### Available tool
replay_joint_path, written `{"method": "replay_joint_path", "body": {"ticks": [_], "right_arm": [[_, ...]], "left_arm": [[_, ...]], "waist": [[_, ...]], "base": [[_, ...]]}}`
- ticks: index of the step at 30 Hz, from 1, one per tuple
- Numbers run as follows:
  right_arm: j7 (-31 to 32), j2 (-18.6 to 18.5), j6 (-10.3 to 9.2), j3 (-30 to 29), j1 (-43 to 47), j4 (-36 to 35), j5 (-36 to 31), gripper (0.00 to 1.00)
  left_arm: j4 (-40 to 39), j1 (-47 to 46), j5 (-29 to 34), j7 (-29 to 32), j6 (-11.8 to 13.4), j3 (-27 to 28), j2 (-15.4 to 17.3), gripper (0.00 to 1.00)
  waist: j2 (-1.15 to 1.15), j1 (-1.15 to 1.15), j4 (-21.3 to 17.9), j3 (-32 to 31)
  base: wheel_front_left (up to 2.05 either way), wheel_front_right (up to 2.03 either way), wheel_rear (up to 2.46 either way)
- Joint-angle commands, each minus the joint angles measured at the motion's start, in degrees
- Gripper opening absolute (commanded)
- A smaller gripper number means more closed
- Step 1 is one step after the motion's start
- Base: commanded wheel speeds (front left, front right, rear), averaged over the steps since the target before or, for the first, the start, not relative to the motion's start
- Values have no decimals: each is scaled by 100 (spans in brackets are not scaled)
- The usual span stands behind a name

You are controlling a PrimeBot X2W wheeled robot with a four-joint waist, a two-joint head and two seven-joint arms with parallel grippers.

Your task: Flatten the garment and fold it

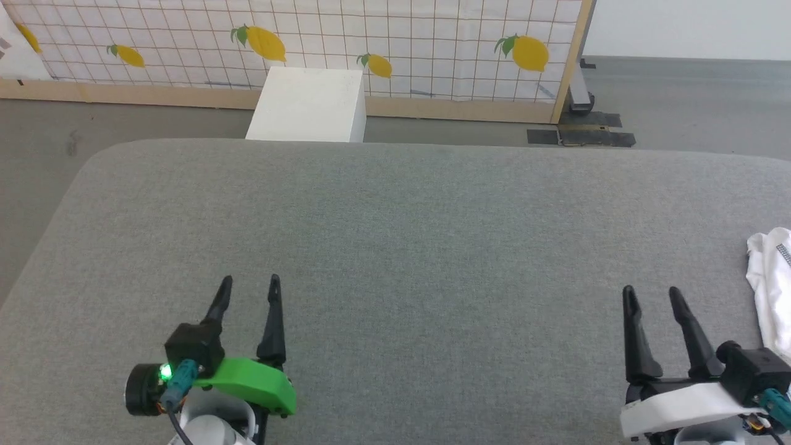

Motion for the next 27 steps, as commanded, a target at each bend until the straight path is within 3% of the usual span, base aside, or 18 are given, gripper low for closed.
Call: {"method": "replay_joint_path", "body": {"ticks": [1, 8, 9, 27], "right_arm": [[-33, 3, -9, 57, 59, 10, -26, 100], [-33, 4, -9, 250, 83, 37, -19, 100], [3, 0, 0, 240, 10, 21, -9, 0], [184, 0, -1, 248, -24, -63, -167, 0]], "left_arm": [[48, 31, 83, -21, -15, -35, -24, 100], [178, -14, 108, -21, 1, -133, -18, 100], [167, -2, 35, 3, -13, -139, -3, 0], [-20, 64, 116, 190, 23, -99, -6, 0]], "waist": [[0, 0, -12, 28], [0, 0, -31, 75], [0, 0, -31, 75], [0, 0, -64, 65]], "base": [[0, 0, 0], [0, 0, 0], [0, 0, 0], [0, 0, 0]]}}
